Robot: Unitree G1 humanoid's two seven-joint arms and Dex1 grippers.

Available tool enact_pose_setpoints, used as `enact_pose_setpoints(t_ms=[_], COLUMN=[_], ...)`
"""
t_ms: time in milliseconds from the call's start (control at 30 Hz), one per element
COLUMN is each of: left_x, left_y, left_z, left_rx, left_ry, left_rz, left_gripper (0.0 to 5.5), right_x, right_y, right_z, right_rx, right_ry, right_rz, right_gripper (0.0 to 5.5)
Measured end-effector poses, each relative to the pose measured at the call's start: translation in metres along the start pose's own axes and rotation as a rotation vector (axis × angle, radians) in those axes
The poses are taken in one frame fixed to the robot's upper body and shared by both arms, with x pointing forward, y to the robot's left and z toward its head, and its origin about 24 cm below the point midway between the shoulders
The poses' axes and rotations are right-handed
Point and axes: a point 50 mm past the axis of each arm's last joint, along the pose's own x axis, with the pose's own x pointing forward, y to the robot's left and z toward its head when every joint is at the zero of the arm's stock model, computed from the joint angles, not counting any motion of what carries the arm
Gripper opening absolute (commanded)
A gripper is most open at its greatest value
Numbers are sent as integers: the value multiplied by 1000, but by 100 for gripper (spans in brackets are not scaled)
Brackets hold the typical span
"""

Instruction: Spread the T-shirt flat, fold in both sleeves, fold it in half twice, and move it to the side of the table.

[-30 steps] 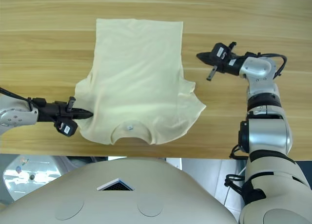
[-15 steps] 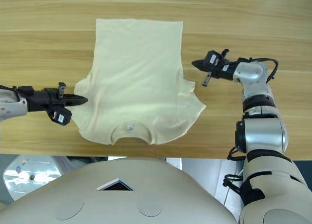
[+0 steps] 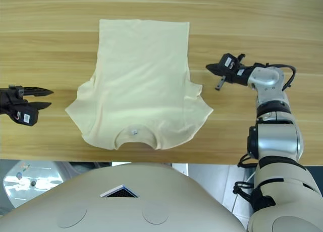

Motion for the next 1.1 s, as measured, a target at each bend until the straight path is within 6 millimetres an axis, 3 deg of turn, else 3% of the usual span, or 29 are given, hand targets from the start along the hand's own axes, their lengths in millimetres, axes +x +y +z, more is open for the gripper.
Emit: enact_pose_setpoints(t_ms=[100, 200, 400, 600, 800, 967, 1100], left_x=[4, 20, 28, 36, 35, 32, 26], left_y=[-9, -15, 3, 17, 14, 9, 8], left_z=[-1, 10, 22, 21, 18, 18, 16], left_rx=[-2, -2, 38, 67, 52, 20, -34], left_ry=[4, -71, -132, -135, -127, -119, -82], left_rz=[-44, -56, -36, -28, -41, -62, -96], left_gripper=[261, 261, 261, 172, 79, 76, 144], right_x=[-1, -4, -4, -4, -4, -4, -4], right_y=[1, 0, 2, 6, 7, 8, 8], right_z=[-1, -3, -5, -6, -7, -7, -8], right_rx=[4, 13, 16, 10, 10, 13, 15], right_ry=[3, 0, 3, -2, -1, -1, 0], right_rz=[-2, -13, -9, 11, 14, 15, 16], right_gripper=[0, 0, 0, 0, 0, 0, 0])
